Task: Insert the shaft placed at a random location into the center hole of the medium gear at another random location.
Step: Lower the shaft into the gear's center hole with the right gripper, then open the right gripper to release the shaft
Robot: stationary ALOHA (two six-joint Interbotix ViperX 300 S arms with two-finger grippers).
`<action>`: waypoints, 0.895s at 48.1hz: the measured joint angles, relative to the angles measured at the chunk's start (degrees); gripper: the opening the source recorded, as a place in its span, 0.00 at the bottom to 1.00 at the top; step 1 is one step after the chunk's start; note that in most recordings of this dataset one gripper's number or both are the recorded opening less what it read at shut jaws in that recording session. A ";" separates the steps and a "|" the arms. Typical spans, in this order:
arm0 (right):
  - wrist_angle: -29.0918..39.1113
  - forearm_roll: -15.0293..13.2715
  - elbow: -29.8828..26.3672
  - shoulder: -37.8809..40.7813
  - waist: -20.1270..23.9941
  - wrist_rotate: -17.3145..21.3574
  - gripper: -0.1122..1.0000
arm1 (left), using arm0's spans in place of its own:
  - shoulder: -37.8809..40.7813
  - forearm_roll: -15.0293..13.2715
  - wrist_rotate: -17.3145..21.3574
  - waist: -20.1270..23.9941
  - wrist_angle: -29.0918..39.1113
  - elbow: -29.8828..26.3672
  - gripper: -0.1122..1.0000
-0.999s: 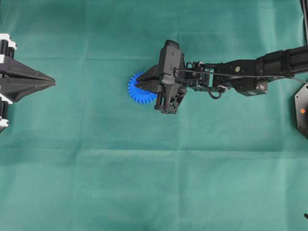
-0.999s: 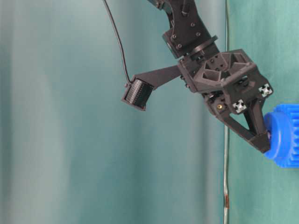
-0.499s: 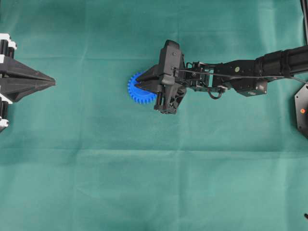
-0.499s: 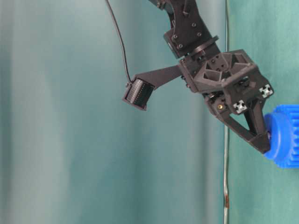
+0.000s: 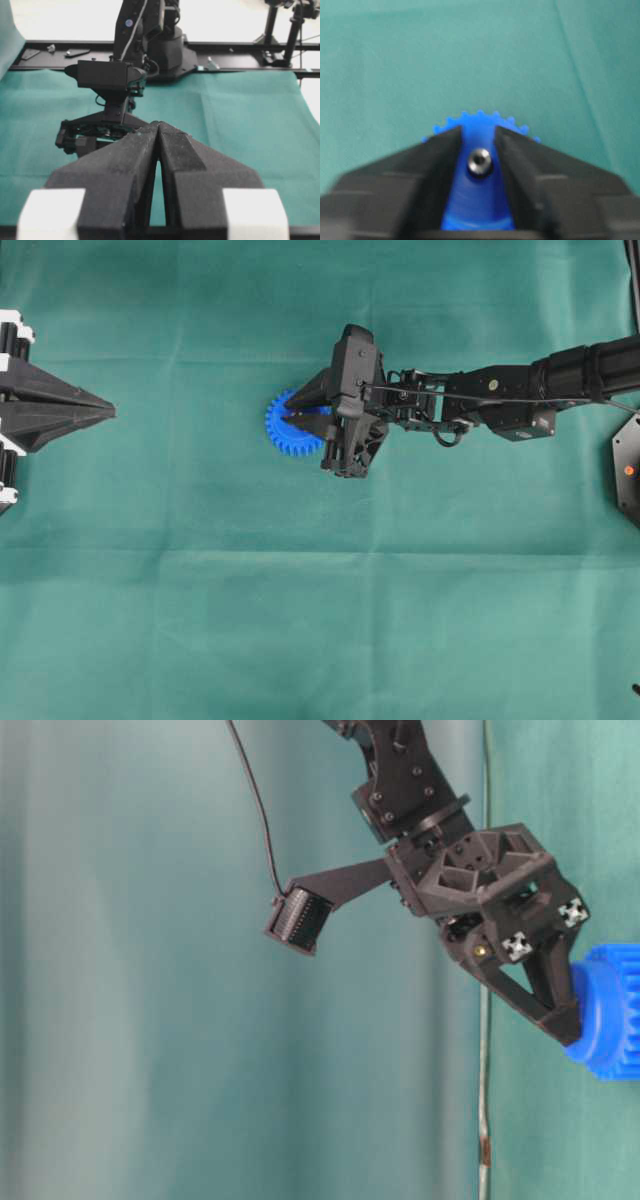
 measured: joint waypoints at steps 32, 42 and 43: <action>2.37 -0.09 0.44 -2.29 0.44 0.00 0.84 | 0.09 0.00 0.00 0.00 0.09 0.00 0.10; 4.66 -0.09 0.53 -6.86 0.44 -0.09 0.84 | 0.09 0.00 0.00 0.00 0.09 0.00 0.10; 4.83 -0.09 0.53 -7.29 0.44 -0.09 0.84 | 0.09 0.00 0.00 0.00 0.00 0.00 0.10</action>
